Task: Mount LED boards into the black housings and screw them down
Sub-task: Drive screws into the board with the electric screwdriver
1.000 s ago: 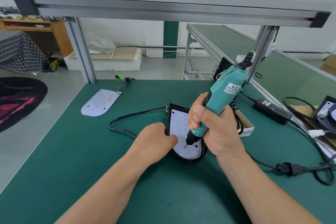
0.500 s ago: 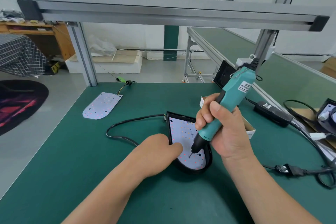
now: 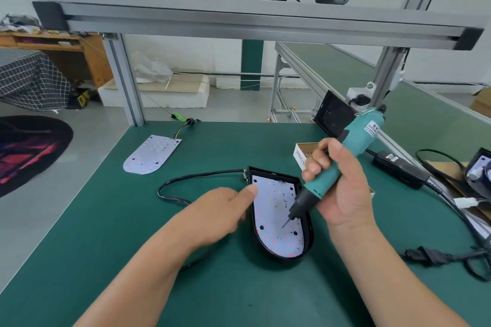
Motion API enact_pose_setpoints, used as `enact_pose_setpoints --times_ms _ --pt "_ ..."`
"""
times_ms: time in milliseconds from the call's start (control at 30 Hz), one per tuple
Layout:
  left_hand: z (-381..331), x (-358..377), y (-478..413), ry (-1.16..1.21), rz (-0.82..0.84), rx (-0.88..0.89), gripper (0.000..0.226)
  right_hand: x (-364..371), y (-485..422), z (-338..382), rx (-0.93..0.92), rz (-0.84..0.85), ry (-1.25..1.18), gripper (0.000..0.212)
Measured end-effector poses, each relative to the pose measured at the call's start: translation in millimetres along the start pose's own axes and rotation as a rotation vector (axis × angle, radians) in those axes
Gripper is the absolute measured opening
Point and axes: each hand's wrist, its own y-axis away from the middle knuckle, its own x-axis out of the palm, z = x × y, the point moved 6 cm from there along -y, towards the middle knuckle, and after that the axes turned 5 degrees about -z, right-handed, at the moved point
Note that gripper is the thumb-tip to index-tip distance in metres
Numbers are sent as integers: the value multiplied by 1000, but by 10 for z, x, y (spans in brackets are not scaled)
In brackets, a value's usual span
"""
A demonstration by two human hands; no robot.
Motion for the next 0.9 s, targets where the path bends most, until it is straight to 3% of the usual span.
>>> enact_pose_setpoints --times_ms 67,133,233,367,467,667,767,900 --pt "39 -184 -39 -112 -133 10 58 -64 -37 6 -18 -50 1 9" --pt "103 -323 -40 -389 -204 -1 54 -89 -56 -12 -20 -59 3 9" --pt "255 -379 -31 -626 -109 -43 60 -112 -75 -50 3 -66 -8 9" --pt "310 -335 3 -611 16 -55 61 -153 -104 -91 31 -105 -15 9" --pt "295 -352 -24 -605 -17 -50 52 -191 -116 -106 34 -127 -8 11" --pt "418 -507 -45 -657 -118 -125 54 -208 -129 -136 74 -129 21 13" --pt "502 -551 -115 -504 -112 -153 30 -207 -119 -186 156 -129 54 15" --pt "544 -556 -237 -276 -194 -160 28 -183 -83 -257 265 -125 111 20"
